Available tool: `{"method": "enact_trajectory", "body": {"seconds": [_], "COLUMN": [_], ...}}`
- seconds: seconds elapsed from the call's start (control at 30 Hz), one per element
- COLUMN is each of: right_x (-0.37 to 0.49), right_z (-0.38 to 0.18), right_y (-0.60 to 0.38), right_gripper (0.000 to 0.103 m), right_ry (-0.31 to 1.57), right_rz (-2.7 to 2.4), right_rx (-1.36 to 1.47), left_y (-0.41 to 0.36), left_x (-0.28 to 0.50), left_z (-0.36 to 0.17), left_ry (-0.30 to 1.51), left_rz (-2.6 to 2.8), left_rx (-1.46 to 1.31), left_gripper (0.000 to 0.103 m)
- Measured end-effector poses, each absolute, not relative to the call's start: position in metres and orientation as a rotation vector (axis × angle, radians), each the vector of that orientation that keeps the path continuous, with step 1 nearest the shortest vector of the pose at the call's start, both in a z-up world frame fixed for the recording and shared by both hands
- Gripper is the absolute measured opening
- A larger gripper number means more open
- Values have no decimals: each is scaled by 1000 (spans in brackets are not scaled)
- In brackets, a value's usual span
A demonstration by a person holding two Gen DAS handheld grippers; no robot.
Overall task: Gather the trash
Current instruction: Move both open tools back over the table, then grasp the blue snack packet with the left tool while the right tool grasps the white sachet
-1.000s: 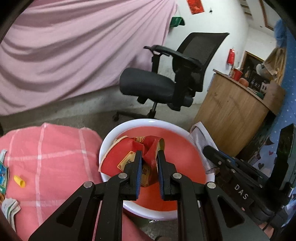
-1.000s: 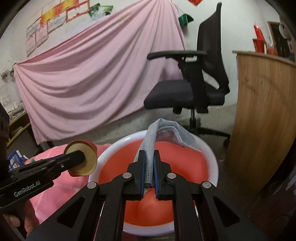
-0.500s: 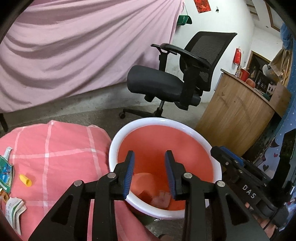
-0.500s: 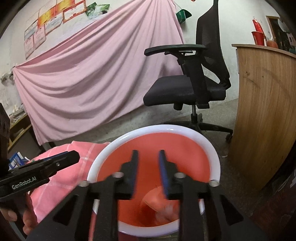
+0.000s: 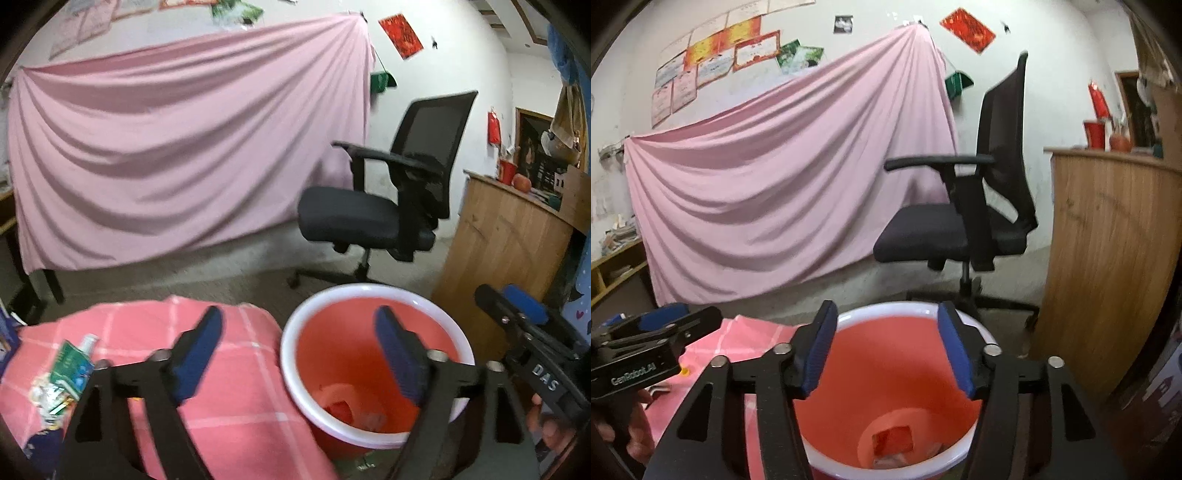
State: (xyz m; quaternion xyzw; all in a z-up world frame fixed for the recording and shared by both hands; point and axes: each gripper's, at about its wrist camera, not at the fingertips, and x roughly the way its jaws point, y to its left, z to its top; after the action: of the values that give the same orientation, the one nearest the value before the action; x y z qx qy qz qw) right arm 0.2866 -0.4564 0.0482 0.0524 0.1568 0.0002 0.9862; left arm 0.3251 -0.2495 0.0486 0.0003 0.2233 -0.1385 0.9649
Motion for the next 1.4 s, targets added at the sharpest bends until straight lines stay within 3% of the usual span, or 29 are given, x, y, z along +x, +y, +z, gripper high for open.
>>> {"method": "enact_trajectory", "body": {"seconds": [0.1,0.3,1.1,1.4], "right_x": [280,271,230,235], "right_z": [56,67,92,72], "right_y": [-451,-438,-337,-269], "right_gripper": [78,102,103,103], "right_ry": [269,183,-79,-6], "right_rz": [-7,-13,192,370], "right_rx": [87,87,72,-62], "left_y": [-236,-213,-57,-4], "left_x": [313,299,208,178], "left_z": [53,60,69,38], "left_ry": [387,330,138,209], "left_rz": [-242,-162,73,119], "left_rx": [-4,8,-120,-149], "left_gripper": [99,100,101,101]}}
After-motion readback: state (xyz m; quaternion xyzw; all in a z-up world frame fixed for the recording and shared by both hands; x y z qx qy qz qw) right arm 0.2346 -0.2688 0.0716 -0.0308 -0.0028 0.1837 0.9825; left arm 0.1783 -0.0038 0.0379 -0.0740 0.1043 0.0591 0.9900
